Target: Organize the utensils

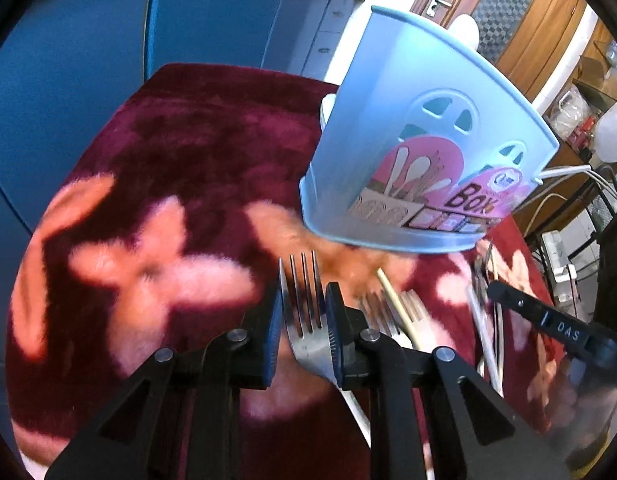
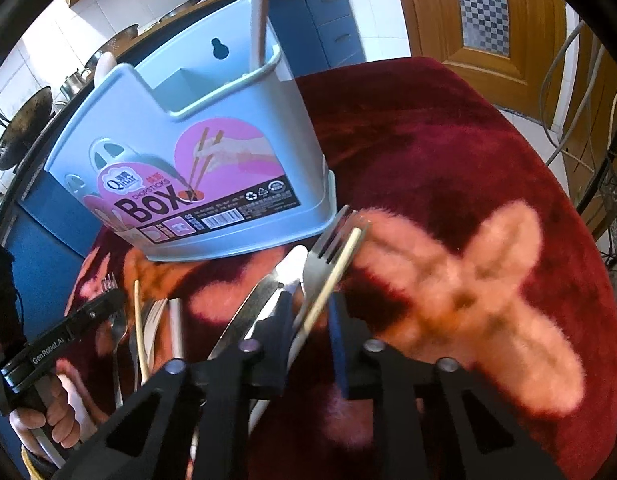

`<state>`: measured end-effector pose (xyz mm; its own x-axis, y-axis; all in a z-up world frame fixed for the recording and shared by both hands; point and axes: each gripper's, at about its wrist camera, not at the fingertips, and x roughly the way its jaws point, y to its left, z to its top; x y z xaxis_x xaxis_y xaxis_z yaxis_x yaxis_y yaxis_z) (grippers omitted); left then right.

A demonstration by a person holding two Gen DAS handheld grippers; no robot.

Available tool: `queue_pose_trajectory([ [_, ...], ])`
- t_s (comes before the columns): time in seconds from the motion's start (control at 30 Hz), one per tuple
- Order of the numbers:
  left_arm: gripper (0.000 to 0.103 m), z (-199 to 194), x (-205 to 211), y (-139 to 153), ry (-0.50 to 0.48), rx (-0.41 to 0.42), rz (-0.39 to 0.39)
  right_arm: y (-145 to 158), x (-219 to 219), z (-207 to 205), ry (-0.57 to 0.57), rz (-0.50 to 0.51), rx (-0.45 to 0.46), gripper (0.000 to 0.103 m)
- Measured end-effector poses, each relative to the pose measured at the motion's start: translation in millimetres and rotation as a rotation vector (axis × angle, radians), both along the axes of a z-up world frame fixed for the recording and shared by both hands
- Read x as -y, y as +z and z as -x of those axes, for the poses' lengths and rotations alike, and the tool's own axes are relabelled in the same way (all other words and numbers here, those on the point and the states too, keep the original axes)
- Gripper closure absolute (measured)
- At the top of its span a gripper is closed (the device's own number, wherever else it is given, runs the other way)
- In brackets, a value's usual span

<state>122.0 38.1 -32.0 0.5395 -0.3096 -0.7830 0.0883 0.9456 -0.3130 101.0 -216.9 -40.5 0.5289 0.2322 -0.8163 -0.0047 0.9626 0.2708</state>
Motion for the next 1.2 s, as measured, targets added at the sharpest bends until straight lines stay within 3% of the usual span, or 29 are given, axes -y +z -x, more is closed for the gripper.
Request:
queue_pose_trajectory([
  [0.2,0.084,7.9,-10.1,-5.2,-0.031,-0.013,0.087,3.2,11.4,6.4,0.016,-0.047,-0.009,0.090],
  [0.27,0.095,7.5,-13.9,-6.0,-0.034,-0.010,0.118,3.2,14.8,7.1,0.017,-0.065,-0.011,0.090],
  [0.43,0.101,4.5,-16.8,-6.0,-0.047,0.003,0.156,6.8,23.2,9.6,0.007,-0.101,0.003,0.092],
  [0.63,0.101,3.8,-8.3,-1.5,-0.060,0.018,0.100,26.9,21.0,19.9,0.027,-0.076,0.097,0.097],
  [0.8,0.101,-4.3,5.5,-8.3,-0.093,-0.027,0.073,33.6,17.2,22.6,0.042,-0.052,0.109,0.097],
  [1.0,0.102,4.4,4.1,4.9,-0.075,0.038,0.068,43.7,18.2,30.5,0.035,-0.070,0.161,0.097],
  [1.2,0.103,20.9,-6.3,34.1,-0.031,0.144,0.076,67.5,13.6,44.8,0.047,-0.067,0.284,0.097],
])
